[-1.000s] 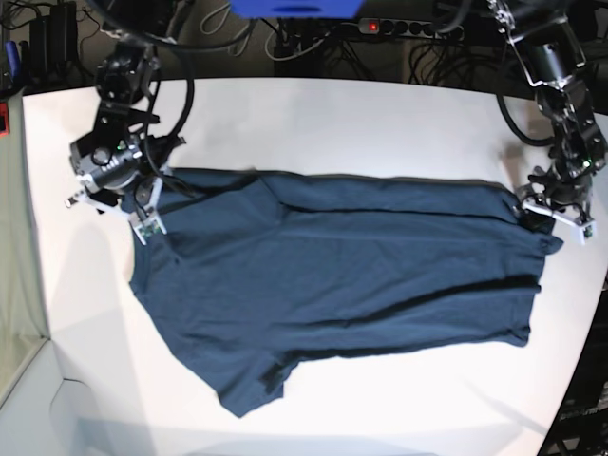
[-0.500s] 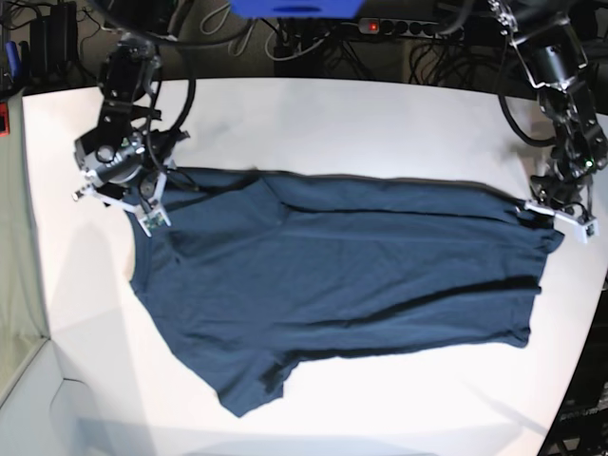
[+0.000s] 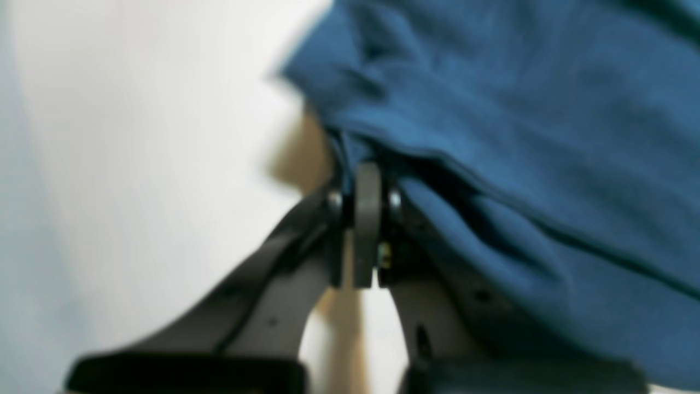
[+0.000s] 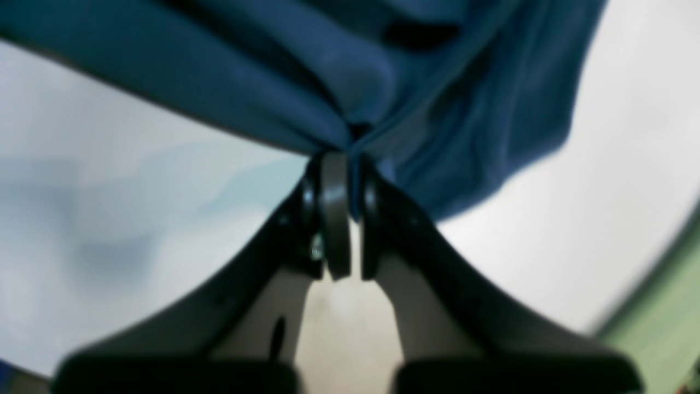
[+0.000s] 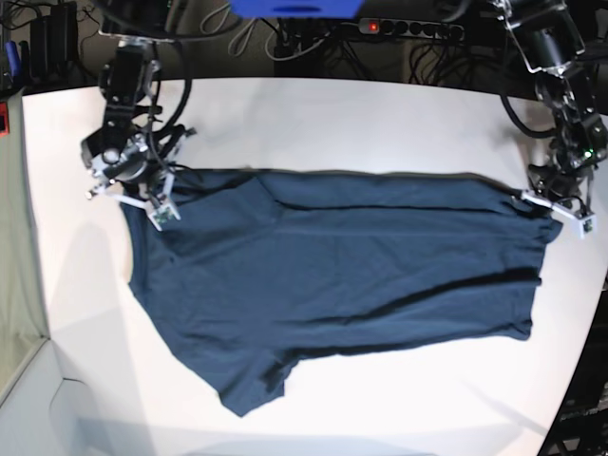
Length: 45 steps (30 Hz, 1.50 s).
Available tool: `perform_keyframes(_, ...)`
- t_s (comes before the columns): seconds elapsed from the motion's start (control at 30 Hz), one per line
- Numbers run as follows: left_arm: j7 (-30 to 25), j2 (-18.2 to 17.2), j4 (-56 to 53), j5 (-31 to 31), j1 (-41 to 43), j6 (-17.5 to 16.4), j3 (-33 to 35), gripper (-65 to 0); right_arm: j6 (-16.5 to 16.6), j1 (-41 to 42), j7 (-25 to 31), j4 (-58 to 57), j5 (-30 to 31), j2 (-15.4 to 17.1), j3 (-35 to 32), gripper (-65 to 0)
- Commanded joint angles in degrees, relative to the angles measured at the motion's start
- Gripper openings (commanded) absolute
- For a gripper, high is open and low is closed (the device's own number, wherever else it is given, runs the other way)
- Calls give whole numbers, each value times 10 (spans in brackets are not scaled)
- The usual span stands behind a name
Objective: Layout the t-shirt on the table in an organized manner, then fold the t-shirt properly
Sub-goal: 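Regrasp the shirt edges with both grippers and lift, shaking it flat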
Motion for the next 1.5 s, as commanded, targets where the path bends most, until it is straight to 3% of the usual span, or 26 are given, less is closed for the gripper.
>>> perform_keyframes(0.0, -15, -9, 32, -2, -4, 0, -2, -650, -1, 7, -2, 28, -8, 15, 1, -650)
perform_keyframes(0.17, -14, -9, 106, -2, -7, 1, -2, -650, -1, 13, -10, 101, -8, 72, -65, -650)
perform_keyframes(0.3, -14, -9, 133, -2, -33, 2, 0, -650, -1, 50, -61, 133, -8, 127, -165, -650)
perform_keyframes(0.43, 23, -9, 130, 0, -67, 2, 0, -650, -1, 108, -83, 123, -8, 150, -231, -650)
perform_keyframes(0.6, 53, -9, 113, -1, -96, 1, -2, -650, -1, 183, -141, 91, -8, 126, -198, -650)
perform_keyframes(0.73, 52, -12, 107, -1, -93, 1, -2, -650, -1, 191, -148, 77, -8, 106, -148, -650)
perform_keyframes(1.03, 57, -8, 106, -2, -74, 0, -76, -650, -1, 90, -110, 87, -8, 83, -126, -650)
perform_keyframes(1.47, 52, 21, 113, -2, 61, 0, -79, -650, -1, -58, -76, 164, -7, 45, -126, -650)
